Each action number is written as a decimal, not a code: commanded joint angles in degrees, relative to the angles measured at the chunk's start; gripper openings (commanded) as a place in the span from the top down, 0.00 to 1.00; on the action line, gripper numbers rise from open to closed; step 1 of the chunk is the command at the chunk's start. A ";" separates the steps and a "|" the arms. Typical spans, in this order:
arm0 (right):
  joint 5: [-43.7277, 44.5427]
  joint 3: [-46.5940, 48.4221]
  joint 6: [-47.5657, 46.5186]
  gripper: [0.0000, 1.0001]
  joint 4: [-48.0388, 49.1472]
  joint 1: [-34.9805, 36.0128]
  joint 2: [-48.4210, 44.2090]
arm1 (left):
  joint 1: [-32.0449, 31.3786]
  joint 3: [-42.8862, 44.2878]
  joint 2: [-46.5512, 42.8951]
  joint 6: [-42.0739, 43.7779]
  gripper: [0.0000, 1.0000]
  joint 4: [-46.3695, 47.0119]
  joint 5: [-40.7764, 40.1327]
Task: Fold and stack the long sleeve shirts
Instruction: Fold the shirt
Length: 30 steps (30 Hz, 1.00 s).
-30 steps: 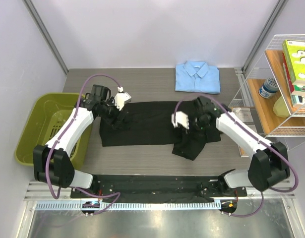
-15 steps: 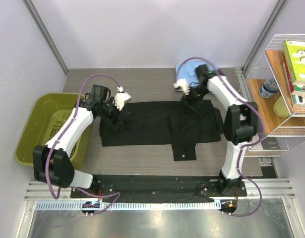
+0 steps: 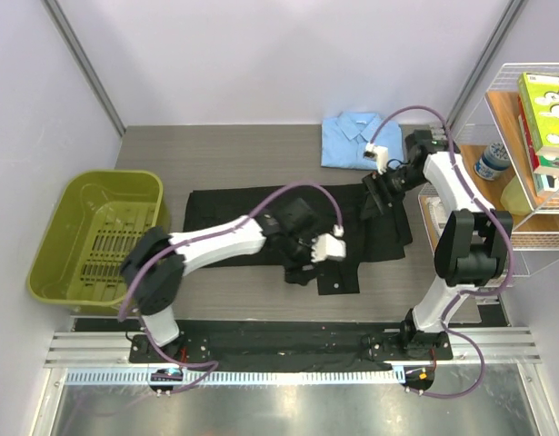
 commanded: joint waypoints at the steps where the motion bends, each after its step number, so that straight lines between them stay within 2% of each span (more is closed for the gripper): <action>1: -4.92 4.28 7.99 0.16 1.35 -3.35 0.80 | -5.64 6.55 7.71 3.07 0.25 5.18 1.46; 10: -6.85 6.83 12.38 0.16 4.52 -5.63 2.30 | -9.00 11.13 16.43 1.31 0.23 9.50 1.20; 13: -7.12 6.92 12.47 0.16 5.13 -6.25 2.12 | -9.09 11.14 18.89 2.62 0.25 8.80 -0.21; 14: -7.29 7.01 12.39 0.16 5.40 -6.34 2.12 | -9.09 10.70 19.51 3.07 0.30 9.32 -1.77; 16: -7.55 7.19 12.39 0.15 5.57 -6.43 2.03 | -9.00 8.68 20.04 3.51 0.32 10.02 -3.28; 19: -8.61 7.89 12.82 0.13 6.01 -6.60 2.47 | -9.09 7.53 20.75 5.27 0.45 8.80 -2.93; 20: -8.87 8.07 13.09 0.11 6.19 -6.60 2.47 | -9.17 7.97 21.09 5.44 0.56 7.84 -2.50; 22: -8.87 8.85 13.18 0.07 6.36 -6.69 2.73 | -9.17 10.60 21.54 4.92 0.71 3.55 -2.32; 23: -8.87 9.21 13.18 0.07 6.45 -6.69 2.65 | -9.09 11.83 21.19 4.31 0.89 1.61 -2.49; 24: -8.96 9.64 13.35 0.07 6.54 -6.78 2.73 | -8.13 14.36 18.92 2.39 0.96 0.37 -0.93; 26: -8.96 10.96 13.70 0.05 7.07 -6.78 2.73 | -6.11 17.36 15.93 -0.96 1.00 -1.92 2.76; 27: -9.05 11.49 14.40 0.00 7.24 -6.87 2.82 | -3.40 22.42 14.43 -4.71 1.00 -3.23 7.13; 29: -9.14 13.33 15.54 0.00 8.47 -6.95 3.26 | -0.49 32.16 12.49 -8.25 1.00 -7.89 9.19; 30: -9.05 14.91 16.77 0.00 8.82 -7.04 3.52 | 2.92 35.53 12.48 -10.44 1.00 -9.65 10.33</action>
